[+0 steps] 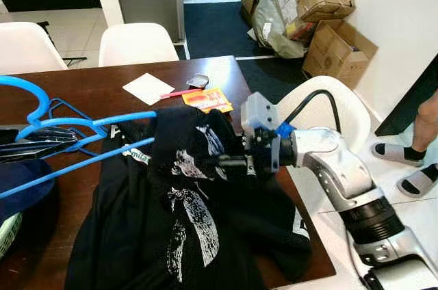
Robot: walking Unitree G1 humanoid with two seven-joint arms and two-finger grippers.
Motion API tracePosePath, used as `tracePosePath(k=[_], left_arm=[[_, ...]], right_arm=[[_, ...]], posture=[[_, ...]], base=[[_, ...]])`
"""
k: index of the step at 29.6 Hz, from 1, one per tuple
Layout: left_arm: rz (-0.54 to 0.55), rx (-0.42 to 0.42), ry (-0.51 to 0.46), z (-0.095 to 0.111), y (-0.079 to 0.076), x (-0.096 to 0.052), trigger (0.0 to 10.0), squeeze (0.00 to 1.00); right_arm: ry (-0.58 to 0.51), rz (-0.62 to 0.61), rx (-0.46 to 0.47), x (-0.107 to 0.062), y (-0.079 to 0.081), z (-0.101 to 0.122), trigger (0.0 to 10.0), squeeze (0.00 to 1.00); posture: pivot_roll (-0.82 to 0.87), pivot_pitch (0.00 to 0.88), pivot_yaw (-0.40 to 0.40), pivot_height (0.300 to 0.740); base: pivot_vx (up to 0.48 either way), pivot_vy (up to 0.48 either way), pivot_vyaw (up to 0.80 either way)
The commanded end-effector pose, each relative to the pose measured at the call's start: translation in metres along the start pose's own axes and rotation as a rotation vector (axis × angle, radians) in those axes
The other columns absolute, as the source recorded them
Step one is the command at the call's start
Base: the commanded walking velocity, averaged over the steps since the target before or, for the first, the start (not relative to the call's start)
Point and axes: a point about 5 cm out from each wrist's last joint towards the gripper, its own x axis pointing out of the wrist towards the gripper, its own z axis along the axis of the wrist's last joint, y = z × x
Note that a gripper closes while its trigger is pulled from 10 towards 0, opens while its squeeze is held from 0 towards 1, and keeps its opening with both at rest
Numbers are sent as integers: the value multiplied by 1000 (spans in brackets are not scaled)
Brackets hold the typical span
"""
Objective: Hang hanger
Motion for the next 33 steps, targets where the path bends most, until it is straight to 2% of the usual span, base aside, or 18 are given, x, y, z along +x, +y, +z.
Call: tracePosePath(k=[1,2,7,9,12,13,15,17,18,20,22,26,27,28,30,32,33], left_arm=[[18,34,2,9,2,-4,0,0],[29,33,3,8,3,-5,0,0],[62,29,23,5,7,-11,0,0],[94,15,72,-1,10,-21,0,0],[104,3,103,-5,11,-26,0,0],[111,-12,131,-9,11,-31,0,0],[79,-51,221,-20,4,-38,0,0],[79,-51,221,-20,4,-38,0,0],[61,-75,262,-25,0,-42,0,0],[34,-91,295,-27,-4,-45,0,0],[14,-107,295,-21,-8,-50,0,0],[-15,-107,294,-17,-10,-50,0,0],[-60,-108,289,-11,-14,-49,0,0],[-60,-108,289,-11,-14,-49,0,0],[-145,-85,327,-3,-20,-43,0,0],[-145,-85,327,-3,-20,-43,0,0],[-170,-75,356,-3,-22,-40,0,0]], right_arm=[[-22,-7,14,-2,0,0,0,0],[-63,-12,25,-5,-3,4,0,0],[-132,-2,48,-14,-8,12,0,0],[-202,36,83,-24,-9,18,0,0],[-259,51,106,-31,-10,24,0,0],[-320,58,124,-37,-11,30,0,0],[-425,16,145,-48,-20,39,0,0],[-425,16,145,-48,-20,39,0,0],[-454,-16,154,-50,-24,41,0,0],[-447,-56,157,-47,-27,39,0,0],[-392,-125,157,-35,-31,29,0,0],[-376,-144,163,-30,-32,25,0,0],[-373,-198,181,-21,-36,23,0,0],[-373,-198,181,-21,-36,23,0,0],[-447,-222,251,-12,-40,27,0,0],[-447,-222,251,-12,-40,27,0,0],[-540,-198,301,-13,-40,35,0,0]], posture=[[112,97,-15,740],[111,102,-16,740],[114,102,-15,740],[113,114,-8,740],[115,113,-9,740],[118,111,-10,740],[119,115,-8,740],[119,115,-8,740],[121,115,-8,740],[126,118,-10,740],[127,118,-10,740],[132,118,-11,740],[142,118,-15,740],[142,118,-15,740],[150,118,-17,740],[150,118,-17,740],[151,119,-16,740]], base=[[0,0,0],[0,0,0],[0,0,0],[0,0,0],[0,0,0],[0,0,0],[0,0,0],[0,0,0],[0,0,0],[0,0,0],[0,0,0],[0,0,0],[0,0,0],[0,0,0],[0,0,0],[0,0,0],[0,0,0]])
